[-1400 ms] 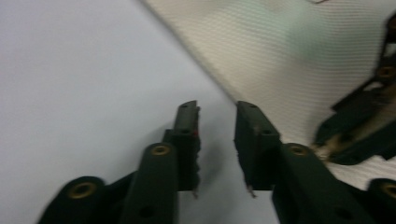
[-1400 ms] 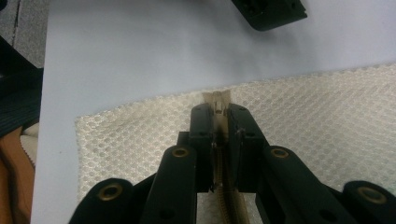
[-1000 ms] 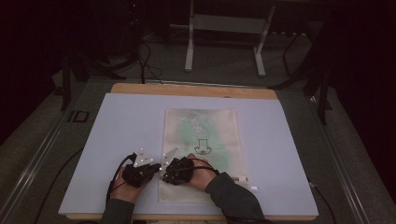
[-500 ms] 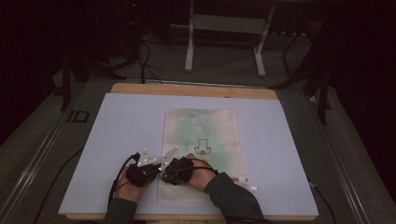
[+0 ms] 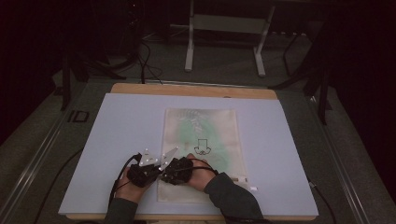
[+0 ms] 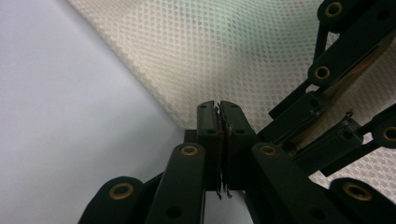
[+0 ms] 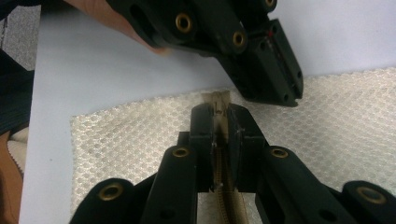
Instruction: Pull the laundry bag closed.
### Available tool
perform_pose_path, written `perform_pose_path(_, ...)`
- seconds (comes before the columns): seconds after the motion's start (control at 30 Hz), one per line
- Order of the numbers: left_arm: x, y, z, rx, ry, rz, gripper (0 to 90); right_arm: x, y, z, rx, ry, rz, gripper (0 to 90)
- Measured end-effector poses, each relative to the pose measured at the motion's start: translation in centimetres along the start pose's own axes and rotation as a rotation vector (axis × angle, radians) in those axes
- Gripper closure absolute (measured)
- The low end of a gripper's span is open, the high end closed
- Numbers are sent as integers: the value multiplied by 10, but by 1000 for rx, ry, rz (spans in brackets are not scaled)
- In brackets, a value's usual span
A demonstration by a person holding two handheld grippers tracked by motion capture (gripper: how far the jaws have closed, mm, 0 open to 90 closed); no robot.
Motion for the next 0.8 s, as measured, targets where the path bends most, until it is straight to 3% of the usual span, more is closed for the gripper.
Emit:
perform_pose_path(0.27,-2,-1,-1,-3,-18,9,874,-1,0,0,1,-2,-3,821)
perform_pose_path(0.47,-2,0,-3,33,19,28,892,-1,-1,-1,-1,-17,3,822)
perform_pose_path(0.7,-1,1,-6,61,33,41,896,-3,-3,-2,9,-19,13,824)
perform_pose_path(0.8,-1,1,-4,43,11,43,897,-4,-3,-3,9,-18,13,825)
Point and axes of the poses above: each handheld gripper's, and its own axes: y roughly forward along the jaws, x roughly out of its top, z roughly to its left, the point moved 5 cm from there along y, roughly forward along the jaws, and after that the axes turned 3 degrees about z, right-handed, at the moved point
